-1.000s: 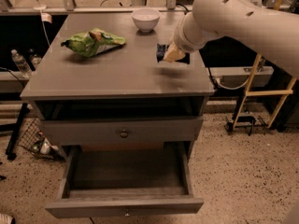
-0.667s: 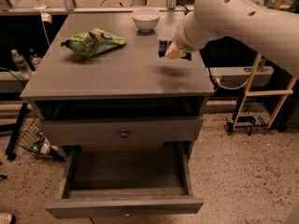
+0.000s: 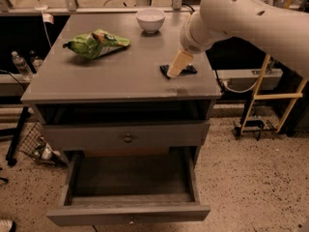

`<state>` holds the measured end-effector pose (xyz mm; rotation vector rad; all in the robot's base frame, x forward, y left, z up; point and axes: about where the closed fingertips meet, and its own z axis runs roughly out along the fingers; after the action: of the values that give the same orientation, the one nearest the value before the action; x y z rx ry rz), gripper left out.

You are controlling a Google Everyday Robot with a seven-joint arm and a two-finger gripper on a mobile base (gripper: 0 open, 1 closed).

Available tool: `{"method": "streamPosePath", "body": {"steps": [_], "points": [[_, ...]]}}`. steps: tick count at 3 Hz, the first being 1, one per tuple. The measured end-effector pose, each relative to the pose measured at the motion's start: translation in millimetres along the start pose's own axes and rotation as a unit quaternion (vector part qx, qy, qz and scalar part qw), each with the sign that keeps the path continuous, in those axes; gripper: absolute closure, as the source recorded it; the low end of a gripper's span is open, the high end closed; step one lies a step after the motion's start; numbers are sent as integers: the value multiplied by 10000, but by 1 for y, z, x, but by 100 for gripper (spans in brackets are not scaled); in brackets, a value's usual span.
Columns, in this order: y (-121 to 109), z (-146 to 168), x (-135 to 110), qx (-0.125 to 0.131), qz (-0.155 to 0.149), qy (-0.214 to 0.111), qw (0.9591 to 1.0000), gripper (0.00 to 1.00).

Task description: Pick rxbar blueberry from middle drawer and place on counter

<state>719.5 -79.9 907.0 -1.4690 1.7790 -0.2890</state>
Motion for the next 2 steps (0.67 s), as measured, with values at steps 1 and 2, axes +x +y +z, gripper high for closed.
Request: {"method": "streamPosePath", "body": {"steps": [1, 2], "points": [[-2, -2, 2, 11, 21, -11, 10000, 0], [-14, -11, 22, 61, 192, -4, 9998, 0]]}}
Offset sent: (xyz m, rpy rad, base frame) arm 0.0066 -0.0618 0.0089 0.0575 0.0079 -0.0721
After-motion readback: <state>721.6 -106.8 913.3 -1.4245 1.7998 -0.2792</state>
